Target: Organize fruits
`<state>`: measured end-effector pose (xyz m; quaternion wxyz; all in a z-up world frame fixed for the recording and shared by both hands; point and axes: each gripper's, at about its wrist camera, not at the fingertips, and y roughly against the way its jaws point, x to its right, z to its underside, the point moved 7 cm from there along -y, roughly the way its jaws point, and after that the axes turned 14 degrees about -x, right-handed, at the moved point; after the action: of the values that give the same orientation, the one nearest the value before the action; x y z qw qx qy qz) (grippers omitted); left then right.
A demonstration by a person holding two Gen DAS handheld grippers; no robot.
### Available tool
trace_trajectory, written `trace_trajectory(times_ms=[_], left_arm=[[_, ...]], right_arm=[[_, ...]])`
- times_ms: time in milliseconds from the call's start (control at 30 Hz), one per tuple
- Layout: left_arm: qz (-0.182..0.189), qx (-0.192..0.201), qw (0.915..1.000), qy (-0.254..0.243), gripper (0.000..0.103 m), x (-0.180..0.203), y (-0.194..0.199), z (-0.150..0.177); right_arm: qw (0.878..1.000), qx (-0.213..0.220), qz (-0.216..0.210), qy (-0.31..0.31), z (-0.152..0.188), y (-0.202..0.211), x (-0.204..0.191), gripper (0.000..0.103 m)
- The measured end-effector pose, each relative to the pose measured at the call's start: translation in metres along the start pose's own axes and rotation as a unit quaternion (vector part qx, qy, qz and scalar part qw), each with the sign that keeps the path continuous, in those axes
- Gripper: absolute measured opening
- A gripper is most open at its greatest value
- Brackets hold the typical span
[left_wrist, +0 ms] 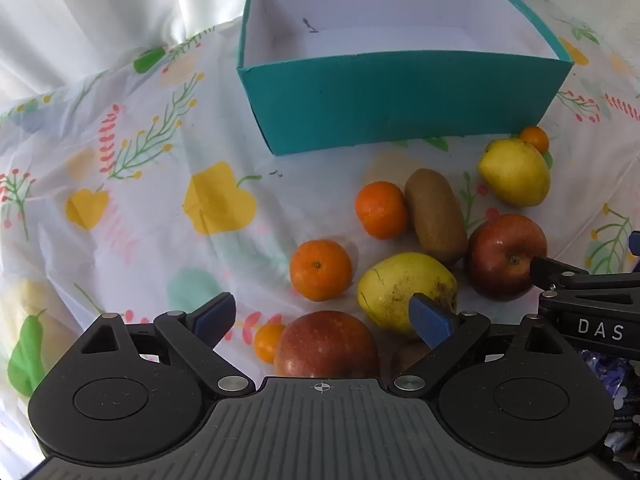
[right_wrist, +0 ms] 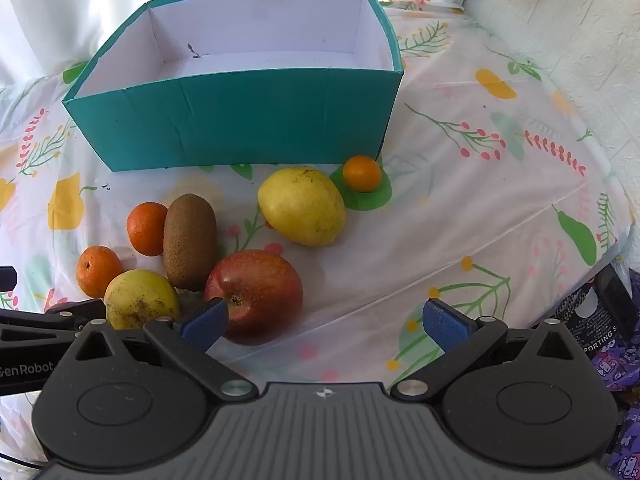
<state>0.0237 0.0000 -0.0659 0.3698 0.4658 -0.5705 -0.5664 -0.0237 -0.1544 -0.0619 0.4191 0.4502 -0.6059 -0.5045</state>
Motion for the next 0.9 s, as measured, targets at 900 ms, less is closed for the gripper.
trace_trajectory(times_ms=[900], left_arm=[[0.001, -0.014, 0.9999, -0.003, 0.097, 0.0027, -0.0063, 0.0011]], right_arm=[[1.0, 0.003, -0.001, 0.001, -0.0024, -0.0003, 0.0002, 0.103]])
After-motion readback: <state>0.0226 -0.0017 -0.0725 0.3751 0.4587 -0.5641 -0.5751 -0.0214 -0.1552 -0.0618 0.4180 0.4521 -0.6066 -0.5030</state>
